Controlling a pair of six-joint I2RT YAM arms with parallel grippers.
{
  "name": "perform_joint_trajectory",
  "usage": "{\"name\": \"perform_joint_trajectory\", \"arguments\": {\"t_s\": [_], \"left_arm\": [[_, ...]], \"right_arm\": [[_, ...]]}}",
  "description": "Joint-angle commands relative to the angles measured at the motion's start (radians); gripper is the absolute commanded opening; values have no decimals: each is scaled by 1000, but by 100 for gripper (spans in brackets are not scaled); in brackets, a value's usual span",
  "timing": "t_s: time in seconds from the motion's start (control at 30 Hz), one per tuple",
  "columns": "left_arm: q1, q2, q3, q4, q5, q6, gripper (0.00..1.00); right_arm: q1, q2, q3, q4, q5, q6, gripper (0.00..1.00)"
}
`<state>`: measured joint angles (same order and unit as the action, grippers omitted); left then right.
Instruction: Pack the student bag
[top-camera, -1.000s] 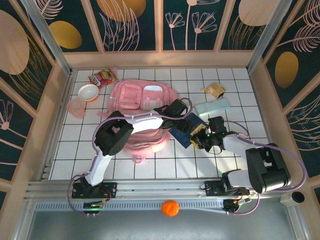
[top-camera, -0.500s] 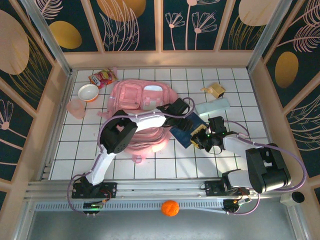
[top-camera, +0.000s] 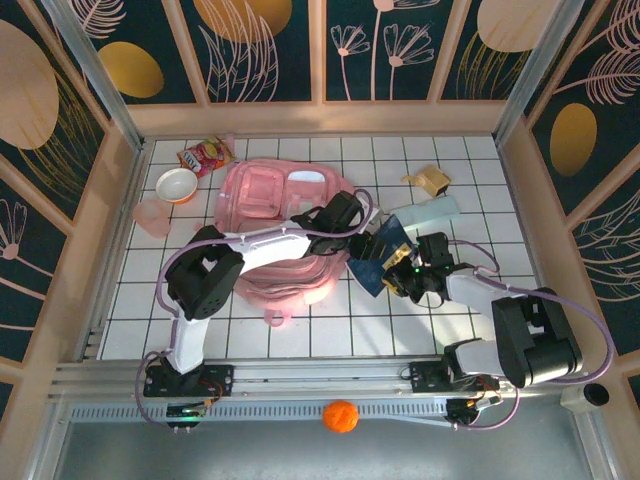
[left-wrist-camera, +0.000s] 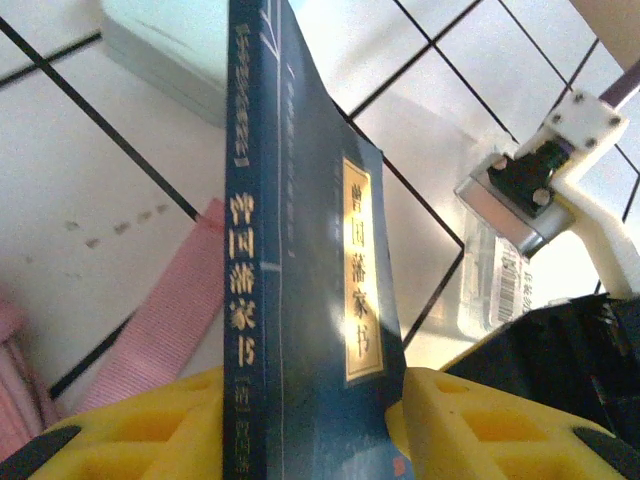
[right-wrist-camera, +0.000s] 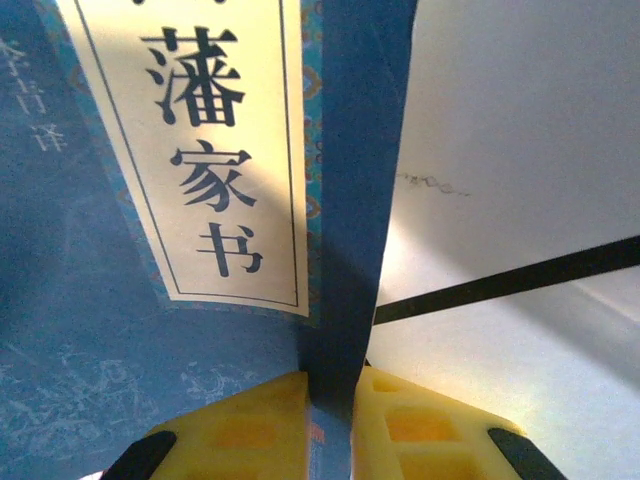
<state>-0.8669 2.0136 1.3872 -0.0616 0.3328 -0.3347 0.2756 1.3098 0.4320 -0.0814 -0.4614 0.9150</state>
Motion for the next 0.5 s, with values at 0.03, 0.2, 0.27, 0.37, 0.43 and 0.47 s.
{"name": "perform_joint_trajectory", "arguments": {"t_s": [0.03, 0.2, 0.27, 0.37, 0.43, 0.47], "left_arm": [[-12, 56, -31, 12, 11, -4, 44], [-11, 117, -5, 33, -55, 12, 31], [-11, 107, 3, 29, -104, 21, 22], [-12, 63, 19, 1, -236, 69, 3], [-6, -2, 3, 25, -317, 98, 0], [-1, -36, -10, 46, -325, 109, 0]], "right_arm": [[-7, -17, -9, 61, 30, -19, 17], [-7, -13, -2, 67, 30, -19, 16], [-7, -23, 0, 58, 39, -21, 17], [-9, -66, 10, 31, 66, -22, 22], [-9, -119, 24, 11, 100, -25, 29], [-9, -148, 32, 2, 115, -31, 32]]}}
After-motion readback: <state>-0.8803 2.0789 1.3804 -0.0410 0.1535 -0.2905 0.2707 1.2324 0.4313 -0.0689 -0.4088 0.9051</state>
